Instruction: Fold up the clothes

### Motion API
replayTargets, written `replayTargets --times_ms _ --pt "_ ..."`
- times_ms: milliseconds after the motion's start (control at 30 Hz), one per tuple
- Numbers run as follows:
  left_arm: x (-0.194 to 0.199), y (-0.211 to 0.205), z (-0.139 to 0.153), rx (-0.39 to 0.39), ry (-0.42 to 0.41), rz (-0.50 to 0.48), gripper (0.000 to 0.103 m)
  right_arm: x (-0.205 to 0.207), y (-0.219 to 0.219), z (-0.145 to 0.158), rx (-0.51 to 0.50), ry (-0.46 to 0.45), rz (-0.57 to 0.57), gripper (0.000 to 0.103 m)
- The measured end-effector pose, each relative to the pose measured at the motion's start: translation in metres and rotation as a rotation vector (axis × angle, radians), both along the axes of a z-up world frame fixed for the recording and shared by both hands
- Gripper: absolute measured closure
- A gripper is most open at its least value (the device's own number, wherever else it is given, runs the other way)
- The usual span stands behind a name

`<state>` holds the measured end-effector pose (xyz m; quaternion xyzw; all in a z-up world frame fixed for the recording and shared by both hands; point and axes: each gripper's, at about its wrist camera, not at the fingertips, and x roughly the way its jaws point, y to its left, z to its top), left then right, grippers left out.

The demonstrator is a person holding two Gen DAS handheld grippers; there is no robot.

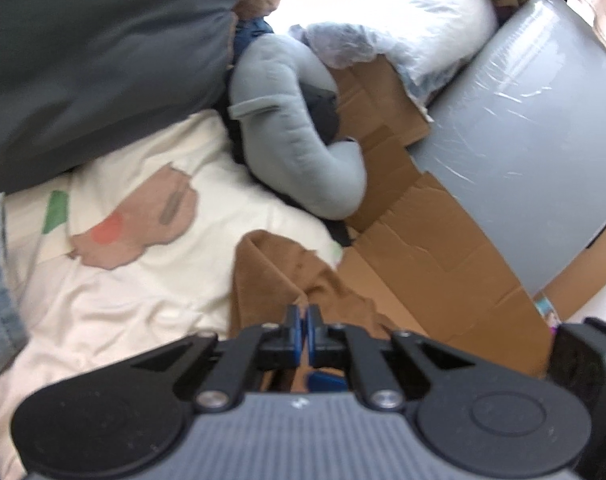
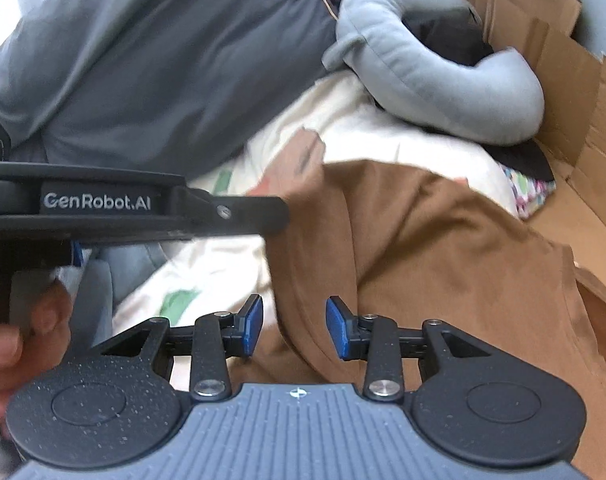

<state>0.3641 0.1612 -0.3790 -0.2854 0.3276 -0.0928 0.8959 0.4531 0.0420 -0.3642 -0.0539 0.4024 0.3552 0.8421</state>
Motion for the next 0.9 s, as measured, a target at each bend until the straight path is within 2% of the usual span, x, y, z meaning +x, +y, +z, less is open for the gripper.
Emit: replayTargets --times_ms 167,233,300,367,467,533,600,900 --pt "0.008 -0.011 0.012 -0.022 -0.002 -0.048 0.100 0.009 -0.003 0.001 0.048 -0.023 -0.045 0.061" --pt "0.009 -0.016 0.015 -0.023 -0.007 -0.069 0.100 0.011 -0.007 0.004 0.057 -0.041 -0.064 0.066" --pt "0.011 -0.021 0.017 -0.023 -0.009 -0.080 0.099 0.013 -0.011 0.005 0.059 -0.048 -0.066 0.089" --pt "0.014 -0.024 0.018 -0.017 -0.011 -0.083 0.097 0.016 -0.016 0.006 0.053 -0.056 -0.078 0.100" --pt "0.017 -0.025 0.018 -0.016 -0.013 -0.071 0.079 0.018 -0.026 0.005 0.051 -0.055 -0.090 0.101" --pt "0.022 -0.024 0.017 0.009 -0.002 -0.058 0.055 0.018 -0.031 0.005 0.045 -0.054 -0.094 0.101" --pt "0.030 -0.022 0.014 0.054 0.015 -0.039 0.046 0.020 -0.037 0.005 0.046 -0.038 -0.113 0.101" --pt "0.087 -0.007 -0.011 0.162 0.101 -0.042 0.045 0.024 -0.047 0.004 0.061 -0.007 -0.150 0.101"
